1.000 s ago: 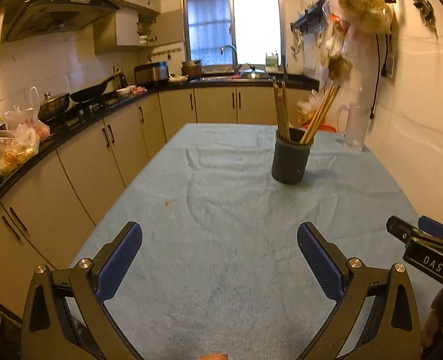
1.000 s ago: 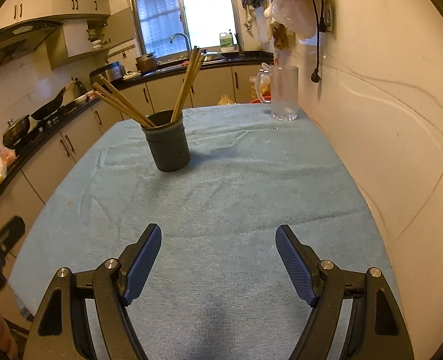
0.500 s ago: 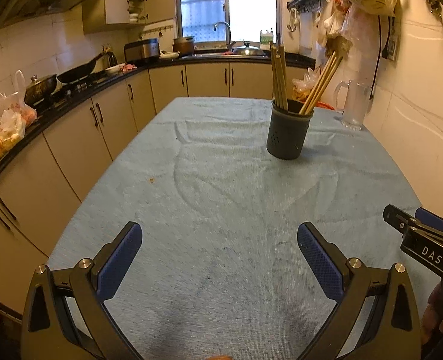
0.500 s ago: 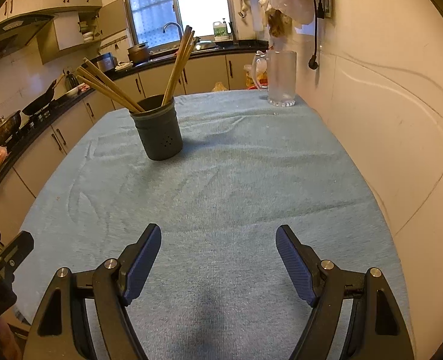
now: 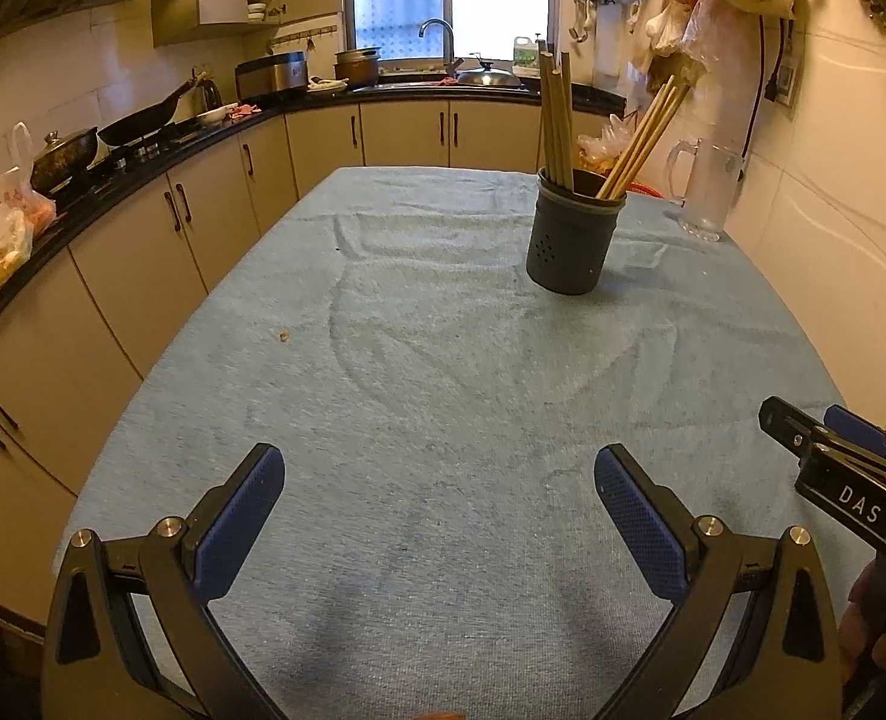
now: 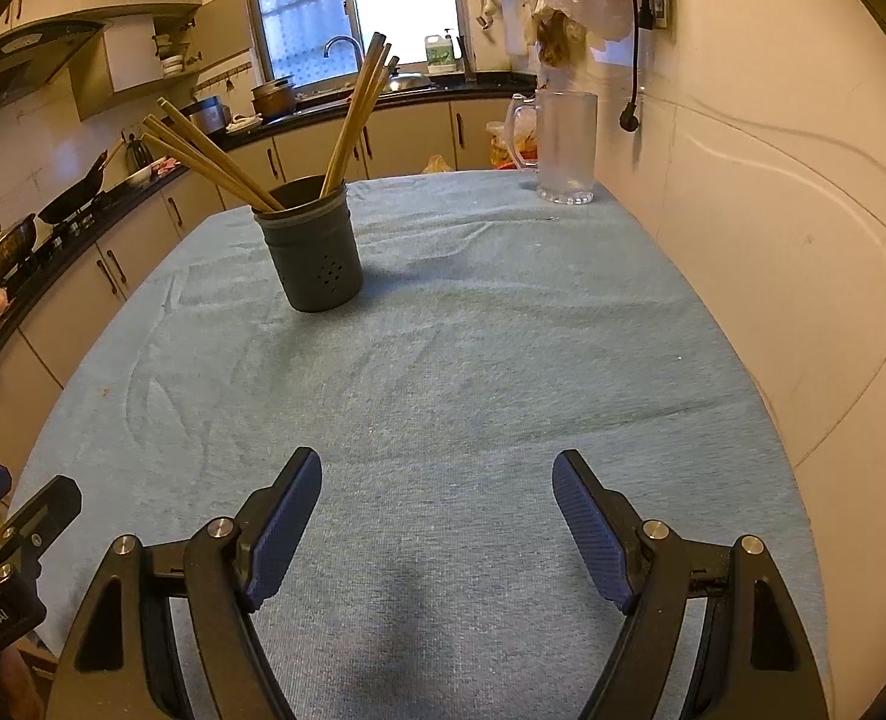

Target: Organize utensils

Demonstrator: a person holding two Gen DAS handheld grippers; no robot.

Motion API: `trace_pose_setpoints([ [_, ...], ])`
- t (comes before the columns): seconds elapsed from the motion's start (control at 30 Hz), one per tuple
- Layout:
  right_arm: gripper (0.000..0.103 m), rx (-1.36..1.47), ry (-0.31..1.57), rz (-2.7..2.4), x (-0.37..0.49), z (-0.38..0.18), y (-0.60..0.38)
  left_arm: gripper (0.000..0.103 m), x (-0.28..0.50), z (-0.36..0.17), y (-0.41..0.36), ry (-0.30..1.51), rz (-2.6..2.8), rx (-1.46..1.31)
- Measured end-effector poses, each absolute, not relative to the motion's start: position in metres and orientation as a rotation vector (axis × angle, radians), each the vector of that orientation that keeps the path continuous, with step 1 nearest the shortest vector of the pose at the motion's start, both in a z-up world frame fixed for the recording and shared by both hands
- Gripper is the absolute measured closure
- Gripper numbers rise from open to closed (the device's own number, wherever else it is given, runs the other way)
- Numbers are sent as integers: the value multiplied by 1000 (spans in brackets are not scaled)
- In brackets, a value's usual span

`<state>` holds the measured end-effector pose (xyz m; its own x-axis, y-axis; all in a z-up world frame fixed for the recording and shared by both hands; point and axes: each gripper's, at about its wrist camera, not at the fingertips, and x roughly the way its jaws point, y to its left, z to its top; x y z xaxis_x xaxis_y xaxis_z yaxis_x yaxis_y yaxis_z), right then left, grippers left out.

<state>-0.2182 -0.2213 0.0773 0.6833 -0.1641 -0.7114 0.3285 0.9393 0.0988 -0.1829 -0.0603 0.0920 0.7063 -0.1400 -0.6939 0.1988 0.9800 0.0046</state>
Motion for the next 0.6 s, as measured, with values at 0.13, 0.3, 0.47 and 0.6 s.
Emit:
trace_pose_setpoints([
  [0.13, 19, 223, 772, -280, -217, 77, -220, 0, -180, 91, -60, 771, -194, 76],
  [0.3, 19, 217, 772, -281, -217, 77, -219, 0, -179, 90, -59, 778, -198, 67],
  [0.47, 19, 210, 775, -277, -216, 76, -217, 0, -179, 88, -59, 782, -200, 64],
  [0.6, 19, 211, 778, -275, -216, 75, -216, 0, -179, 87, -57, 789, -201, 57],
])
